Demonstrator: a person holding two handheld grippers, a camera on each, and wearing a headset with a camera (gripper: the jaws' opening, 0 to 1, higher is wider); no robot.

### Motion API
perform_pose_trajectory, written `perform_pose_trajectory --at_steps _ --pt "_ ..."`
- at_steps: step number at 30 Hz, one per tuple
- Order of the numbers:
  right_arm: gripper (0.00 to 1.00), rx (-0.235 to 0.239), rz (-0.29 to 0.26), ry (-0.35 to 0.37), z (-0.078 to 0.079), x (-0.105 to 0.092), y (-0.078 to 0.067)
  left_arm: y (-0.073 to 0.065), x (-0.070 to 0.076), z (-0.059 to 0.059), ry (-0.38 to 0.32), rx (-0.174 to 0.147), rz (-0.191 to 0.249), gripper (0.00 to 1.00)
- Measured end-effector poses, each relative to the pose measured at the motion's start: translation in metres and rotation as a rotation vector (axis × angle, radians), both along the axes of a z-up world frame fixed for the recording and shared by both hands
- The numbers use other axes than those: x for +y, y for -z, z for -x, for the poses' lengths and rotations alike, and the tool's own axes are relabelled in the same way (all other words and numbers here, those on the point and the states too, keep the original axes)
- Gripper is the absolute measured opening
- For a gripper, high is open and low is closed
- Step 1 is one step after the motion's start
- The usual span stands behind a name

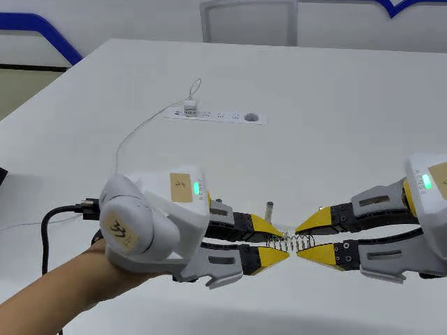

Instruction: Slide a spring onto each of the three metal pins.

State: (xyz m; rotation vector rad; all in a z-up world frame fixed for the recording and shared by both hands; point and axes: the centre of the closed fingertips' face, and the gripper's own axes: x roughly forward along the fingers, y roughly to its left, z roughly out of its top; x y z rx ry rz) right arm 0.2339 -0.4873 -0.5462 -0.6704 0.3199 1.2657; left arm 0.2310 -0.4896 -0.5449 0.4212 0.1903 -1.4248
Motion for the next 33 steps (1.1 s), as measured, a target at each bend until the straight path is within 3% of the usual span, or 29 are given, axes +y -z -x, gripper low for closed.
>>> perform_pose_trajectory --at_steps 3,13,17,18,21,24,33 --pt "0.17 0.047 -0.016 0.013 0.000 -0.001 0.005 -0.001 0.002 0.001 0.003 0.003 0.004 0.09" --pt "0.11 0.095 -0.067 -0.018 0.006 0.004 0.001 0.003 0.005 0.002 -0.001 -0.005 -0.015 0.10" --pt "0.11 0.114 -0.130 -0.024 0.009 0.008 -0.011 0.004 0.006 0.002 -0.009 0.001 -0.020 0.10" --pt "0.11 0.119 -0.149 -0.021 0.010 0.009 -0.015 0.003 0.006 0.002 -0.016 0.017 -0.015 0.10" --pt "0.11 0.116 -0.164 -0.023 0.011 0.010 -0.020 0.001 0.005 0.001 -0.020 0.027 -0.008 0.10" --pt "0.11 0.146 -0.243 -0.022 0.013 0.016 -0.030 0.002 0.005 0.003 -0.015 0.029 -0.010 0.10" --pt "0.11 0.185 -0.286 -0.026 0.019 0.028 -0.037 0.006 -0.001 0.009 -0.003 0.038 -0.022 0.10"
